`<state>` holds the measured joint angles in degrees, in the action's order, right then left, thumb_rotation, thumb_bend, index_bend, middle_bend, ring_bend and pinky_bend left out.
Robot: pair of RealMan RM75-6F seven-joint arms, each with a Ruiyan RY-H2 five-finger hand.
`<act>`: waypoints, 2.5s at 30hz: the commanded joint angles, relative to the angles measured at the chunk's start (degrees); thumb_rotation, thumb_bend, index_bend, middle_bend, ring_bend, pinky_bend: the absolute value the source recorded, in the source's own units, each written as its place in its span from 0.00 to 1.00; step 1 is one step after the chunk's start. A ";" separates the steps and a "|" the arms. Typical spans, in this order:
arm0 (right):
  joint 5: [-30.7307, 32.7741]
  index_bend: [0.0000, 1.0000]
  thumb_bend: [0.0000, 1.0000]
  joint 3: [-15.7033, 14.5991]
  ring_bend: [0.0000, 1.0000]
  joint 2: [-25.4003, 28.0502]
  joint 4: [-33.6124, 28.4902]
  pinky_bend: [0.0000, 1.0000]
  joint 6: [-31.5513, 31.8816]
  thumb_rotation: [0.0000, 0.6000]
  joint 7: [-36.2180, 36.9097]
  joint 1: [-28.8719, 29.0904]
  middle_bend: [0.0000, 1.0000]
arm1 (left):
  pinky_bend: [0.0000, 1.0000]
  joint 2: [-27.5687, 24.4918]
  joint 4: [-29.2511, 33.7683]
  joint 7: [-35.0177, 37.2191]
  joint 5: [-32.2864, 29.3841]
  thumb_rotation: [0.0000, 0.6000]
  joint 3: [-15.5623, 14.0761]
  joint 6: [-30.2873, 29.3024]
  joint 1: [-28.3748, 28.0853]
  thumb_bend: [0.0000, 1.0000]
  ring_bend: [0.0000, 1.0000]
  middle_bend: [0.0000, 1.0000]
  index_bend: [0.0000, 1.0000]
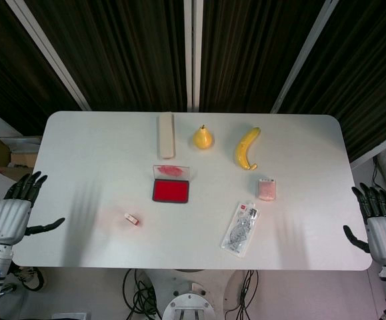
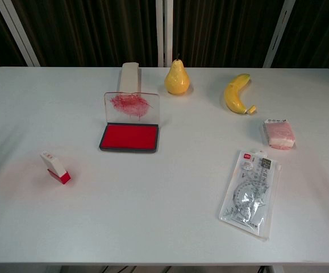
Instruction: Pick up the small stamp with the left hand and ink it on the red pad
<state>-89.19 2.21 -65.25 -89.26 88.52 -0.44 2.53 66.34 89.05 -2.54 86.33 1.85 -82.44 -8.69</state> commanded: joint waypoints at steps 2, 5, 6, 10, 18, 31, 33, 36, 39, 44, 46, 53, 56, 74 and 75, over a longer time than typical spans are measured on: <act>-0.40 0.00 0.20 0.17 0.00 -1.05 0.67 0.00 0.14 1.00 -2.93 0.13 0.00 | 0.16 -0.12 0.20 0.61 0.34 0.25 -0.20 0.11 0.06 0.02 0.00 0.04 0.02; -0.30 0.00 0.20 0.10 0.00 -1.33 0.93 0.00 -0.40 1.00 -2.31 0.30 0.00 | 0.16 -0.63 0.47 0.38 0.65 0.27 -0.32 0.38 -0.13 0.02 0.00 0.04 0.02; -0.27 0.00 0.20 0.02 0.00 -1.50 1.15 0.00 -0.69 1.00 -2.07 0.38 0.00 | 0.16 -0.83 0.77 0.22 0.79 0.27 -0.26 0.22 -0.16 0.02 0.00 0.04 0.02; -0.71 0.00 0.20 -0.39 0.00 -1.48 1.30 0.00 -1.31 1.00 -1.29 0.59 0.00 | 0.16 -1.22 1.46 0.17 1.59 0.30 -0.29 -0.35 -0.17 0.02 0.00 0.04 0.02; -0.79 0.00 0.20 0.33 0.00 -0.75 0.49 0.00 -0.60 1.00 -0.25 0.75 0.00 | 0.18 -1.44 1.00 3.08 5.48 0.64 -0.95 -0.85 -1.19 0.03 0.00 0.04 0.02; -0.57 0.00 0.20 0.04 0.00 -0.36 0.97 0.00 -1.27 1.00 0.53 0.79 0.00 | 0.99 6.15 -3.73 2.35 15.64 1.00 -4.81 3.88 -6.58 0.06 0.85 0.31 0.21; -0.22 0.00 0.20 -0.31 0.00 -0.26 1.08 0.00 -2.33 1.00 0.44 0.93 0.00 | 1.00 8.76 -6.32 -1.05 17.64 1.00 -4.87 5.20 -8.08 0.06 0.87 0.31 0.20; -0.15 0.00 0.20 -0.65 0.00 -0.46 1.39 0.00 -3.05 1.00 0.81 1.04 0.00 | 1.00 12.85 -9.80 -3.86 20.02 1.00 -5.11 7.04 -10.24 0.06 0.88 0.26 0.18; -0.23 0.00 0.20 -0.75 0.00 -0.68 1.84 0.00 -2.72 1.00 1.33 0.82 0.00 | 1.00 16.26 -12.24 -3.40 20.91 1.00 -5.23 8.39 -12.02 0.06 0.89 0.24 0.17; -0.06 0.00 0.20 -0.43 0.00 -0.29 2.37 0.00 -1.14 1.00 2.31 0.06 0.00 | 1.00 19.82 -14.62 -2.65 20.78 1.00 -5.15 9.94 -14.11 0.06 0.91 0.24 0.17; 0.12 0.00 0.20 -0.32 0.00 -0.20 2.58 0.00 -0.86 1.00 2.64 -0.13 0.00 | 1.00 20.95 -15.95 -3.07 20.79 1.00 -5.20 10.43 -14.70 0.06 0.91 0.24 0.17; 0.19 0.00 0.20 -0.26 0.00 -0.33 3.22 0.00 -0.83 1.00 3.40 -0.22 0.00 | 1.00 25.73 -22.31 -3.78 19.33 1.00 -4.75 11.95 -16.53 0.09 0.91 0.24 0.19; 0.05 0.00 0.20 -0.20 0.00 -0.19 3.28 0.00 -0.42 1.00 3.60 -0.38 0.00 | 1.00 26.66 -24.01 -3.79 18.75 1.00 -4.69 11.82 -16.91 0.11 0.91 0.27 0.22; 0.71 0.00 0.21 0.47 0.00 -0.52 3.12 0.00 -0.03 1.00 3.29 -0.57 0.00 | 1.00 28.73 -30.75 1.70 18.03 1.00 -7.11 8.05 -17.16 0.20 0.93 0.44 0.43; 0.76 0.00 0.21 0.46 0.00 -0.51 3.08 0.00 -0.13 1.00 3.22 -0.56 0.00 | 1.00 28.96 -31.18 2.15 17.96 1.00 -7.15 7.90 -17.21 0.21 0.93 0.44 0.43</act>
<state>-88.45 2.67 -65.76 -86.17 88.41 2.79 1.97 94.75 58.71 -1.25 104.19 -5.06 -73.96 -25.77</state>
